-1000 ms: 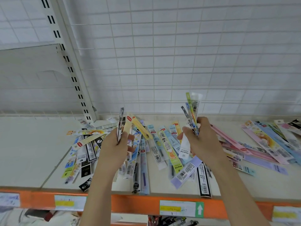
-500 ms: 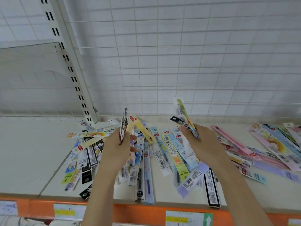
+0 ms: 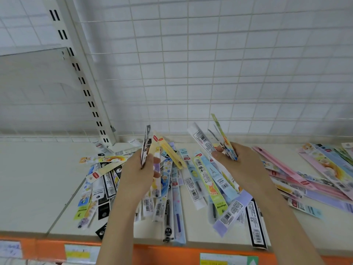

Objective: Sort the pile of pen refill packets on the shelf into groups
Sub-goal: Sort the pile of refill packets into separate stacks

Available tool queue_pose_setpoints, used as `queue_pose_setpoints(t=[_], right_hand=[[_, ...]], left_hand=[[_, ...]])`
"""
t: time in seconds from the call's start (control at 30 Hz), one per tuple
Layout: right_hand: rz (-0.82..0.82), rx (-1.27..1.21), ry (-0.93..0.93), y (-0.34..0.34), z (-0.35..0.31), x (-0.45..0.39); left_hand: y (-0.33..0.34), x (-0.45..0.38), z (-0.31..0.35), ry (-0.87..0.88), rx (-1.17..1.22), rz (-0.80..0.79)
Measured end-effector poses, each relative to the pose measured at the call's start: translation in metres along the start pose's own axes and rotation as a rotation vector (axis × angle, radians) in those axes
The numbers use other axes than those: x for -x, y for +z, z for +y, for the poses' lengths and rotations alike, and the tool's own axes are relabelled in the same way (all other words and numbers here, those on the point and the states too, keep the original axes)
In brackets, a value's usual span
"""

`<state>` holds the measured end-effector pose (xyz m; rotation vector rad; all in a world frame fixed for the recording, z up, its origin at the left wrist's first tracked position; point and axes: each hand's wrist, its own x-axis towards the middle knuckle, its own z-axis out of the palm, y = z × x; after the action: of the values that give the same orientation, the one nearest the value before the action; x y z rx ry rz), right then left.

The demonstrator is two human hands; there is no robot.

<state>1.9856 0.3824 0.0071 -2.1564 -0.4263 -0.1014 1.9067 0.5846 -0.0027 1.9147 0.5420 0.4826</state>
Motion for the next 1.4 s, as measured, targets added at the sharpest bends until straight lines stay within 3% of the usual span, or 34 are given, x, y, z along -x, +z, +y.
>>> queue_pose_setpoints(t=[0.23, 0.5, 0.77, 1.0, 1.17, 1.4], right_hand=[[-0.018, -0.113, 0.049, 0.001, 0.001, -0.001], [0.003, -0.036, 0.111, 0.007, 0.001, -0.007], [-0.172, 0.080, 0.175, 0.029, -0.006, -0.030], [-0.320, 0.351, 0.067, 0.073, -0.024, -0.076], [-0.305, 0.580, 0.035, 0.108, -0.026, -0.092], [-0.357, 0.590, 0.059, 0.121, -0.020, -0.095]], left_hand=[[-0.007, -0.004, 0.001, -0.026, -0.082, 0.053], [-0.012, -0.008, -0.001, -0.055, -0.260, -0.029], [-0.024, -0.019, -0.007, -0.069, -0.266, 0.013], [-0.048, -0.024, -0.016, -0.099, -0.292, 0.084], [-0.065, -0.027, -0.026, -0.120, -0.337, 0.141], [-0.062, -0.030, -0.033, -0.126, -0.309, 0.110]])
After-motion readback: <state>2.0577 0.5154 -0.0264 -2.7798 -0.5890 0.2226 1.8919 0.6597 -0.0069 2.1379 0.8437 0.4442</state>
